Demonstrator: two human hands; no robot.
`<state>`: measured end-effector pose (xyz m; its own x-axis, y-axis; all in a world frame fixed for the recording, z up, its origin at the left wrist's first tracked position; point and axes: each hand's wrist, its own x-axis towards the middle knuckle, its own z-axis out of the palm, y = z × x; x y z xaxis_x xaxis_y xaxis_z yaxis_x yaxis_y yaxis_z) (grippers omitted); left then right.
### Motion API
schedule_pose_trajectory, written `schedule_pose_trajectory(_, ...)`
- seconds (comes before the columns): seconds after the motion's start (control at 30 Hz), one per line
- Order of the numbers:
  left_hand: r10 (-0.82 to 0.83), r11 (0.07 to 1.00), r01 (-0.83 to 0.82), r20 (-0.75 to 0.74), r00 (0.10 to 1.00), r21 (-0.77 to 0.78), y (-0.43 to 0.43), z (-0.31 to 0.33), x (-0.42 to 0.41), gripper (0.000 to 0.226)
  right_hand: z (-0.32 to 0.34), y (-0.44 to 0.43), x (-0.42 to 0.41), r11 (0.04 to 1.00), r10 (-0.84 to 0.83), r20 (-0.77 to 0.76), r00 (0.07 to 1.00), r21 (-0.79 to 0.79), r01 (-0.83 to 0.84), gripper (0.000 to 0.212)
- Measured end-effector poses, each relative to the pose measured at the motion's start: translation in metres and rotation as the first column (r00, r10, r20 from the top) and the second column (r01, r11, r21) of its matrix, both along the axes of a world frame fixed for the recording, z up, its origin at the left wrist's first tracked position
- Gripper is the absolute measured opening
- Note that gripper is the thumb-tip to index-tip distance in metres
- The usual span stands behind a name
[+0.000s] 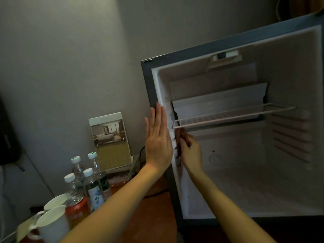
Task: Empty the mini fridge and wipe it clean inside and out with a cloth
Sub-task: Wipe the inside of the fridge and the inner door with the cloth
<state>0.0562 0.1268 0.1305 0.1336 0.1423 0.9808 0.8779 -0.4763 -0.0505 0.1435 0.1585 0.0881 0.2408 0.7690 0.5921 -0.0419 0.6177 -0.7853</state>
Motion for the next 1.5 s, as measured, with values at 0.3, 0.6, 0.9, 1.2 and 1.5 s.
schedule_pose_trajectory(0.3, -0.006, 0.997, 0.001, 0.070, 0.998, 0.076, 0.013, -0.003, 0.013, 0.048, 0.020, 0.074, 0.008, 0.985, -0.006, 0.084, 0.996, -0.169, 0.021, 0.017)
schedule_pose_trajectory(0.6, -0.014, 0.998, 0.009, 0.068, 0.998, 0.068, 0.009, -0.005, 0.016, 0.051, 0.002, 0.041, 0.019, 0.982, -0.149, 0.260, 0.954, 0.154, 0.111, 0.023)
schedule_pose_trajectory(0.9, -0.011, 0.997, 0.007, 0.053, 0.999, 0.080, 0.011, -0.005, 0.015, 0.055, -0.009, 0.002, 0.035, 0.878, -0.324, 0.391, 0.861, 0.464, 0.119, 0.031)
schedule_pose_trajectory(1.2, -0.013, 0.999, 0.010, 0.044, 0.999, 0.048, 0.010, -0.005, 0.015, 0.054, 0.001, 0.009, 0.026, 0.955, -0.003, 0.111, 0.994, 0.295, -0.030, 0.013)
schedule_pose_trajectory(1.5, -0.007, 0.999, 0.004, 0.063, 0.998, 0.049, 0.012, -0.007, 0.014, 0.049, 0.026, 0.061, 0.013, 0.987, -0.147, 0.051, 0.988, -0.058, 0.150, 0.018)
